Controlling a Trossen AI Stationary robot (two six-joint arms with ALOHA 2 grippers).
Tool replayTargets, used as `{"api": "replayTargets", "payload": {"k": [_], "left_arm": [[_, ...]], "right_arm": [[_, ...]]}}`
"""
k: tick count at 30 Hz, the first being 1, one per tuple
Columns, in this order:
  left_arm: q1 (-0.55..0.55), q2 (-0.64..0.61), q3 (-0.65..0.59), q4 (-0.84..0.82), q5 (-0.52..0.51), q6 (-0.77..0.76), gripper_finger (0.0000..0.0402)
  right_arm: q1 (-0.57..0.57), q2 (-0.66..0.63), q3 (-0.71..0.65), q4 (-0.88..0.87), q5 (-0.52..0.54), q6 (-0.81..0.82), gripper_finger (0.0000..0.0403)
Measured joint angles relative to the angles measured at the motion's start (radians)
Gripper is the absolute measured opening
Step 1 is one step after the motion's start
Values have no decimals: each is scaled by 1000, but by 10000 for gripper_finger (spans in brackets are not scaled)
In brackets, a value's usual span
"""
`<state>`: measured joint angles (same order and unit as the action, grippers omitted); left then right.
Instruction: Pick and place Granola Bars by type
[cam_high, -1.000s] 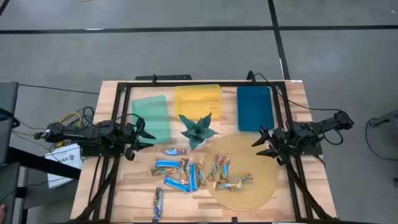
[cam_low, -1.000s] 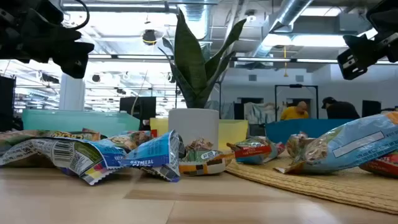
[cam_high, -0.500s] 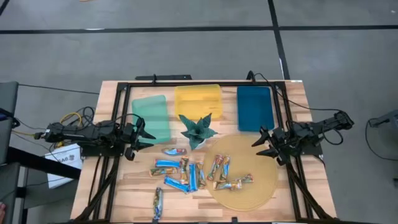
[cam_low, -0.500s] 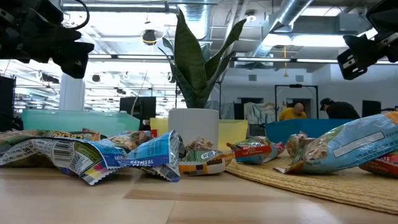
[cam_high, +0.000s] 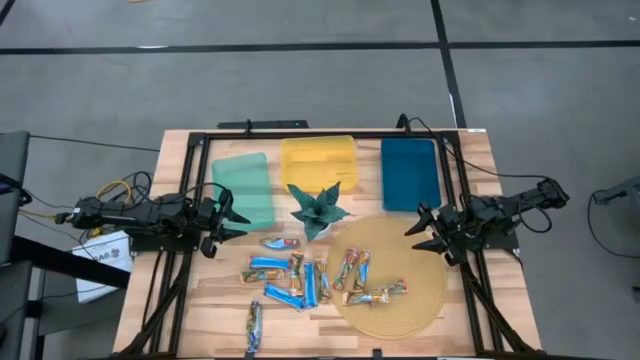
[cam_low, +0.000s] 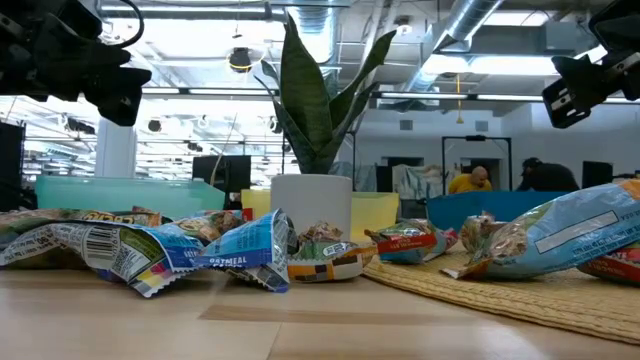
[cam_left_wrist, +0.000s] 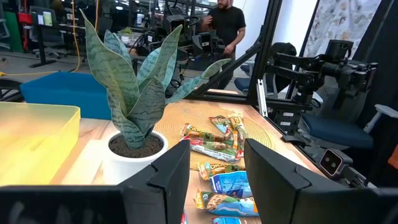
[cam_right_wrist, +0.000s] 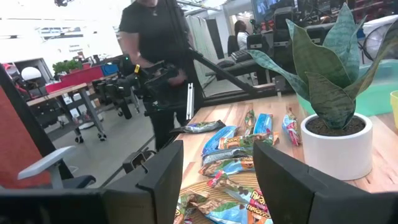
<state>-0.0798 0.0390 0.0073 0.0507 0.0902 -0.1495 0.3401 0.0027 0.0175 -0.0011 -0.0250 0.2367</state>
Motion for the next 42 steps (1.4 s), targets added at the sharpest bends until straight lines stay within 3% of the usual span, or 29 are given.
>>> {"api": "replayTargets", "payload": {"k": [28, 34, 42], "left_arm": [[0, 0, 0, 0, 0, -6, 144], [0, 0, 10, -7, 62, -301, 144], [0, 0, 36, 4, 168, -287, 144]], "right_arm": [[0, 0, 0, 0, 0, 0, 189], [0, 0, 0, 0, 0, 0, 189], [0, 0, 0, 0, 0, 0, 189]]}}
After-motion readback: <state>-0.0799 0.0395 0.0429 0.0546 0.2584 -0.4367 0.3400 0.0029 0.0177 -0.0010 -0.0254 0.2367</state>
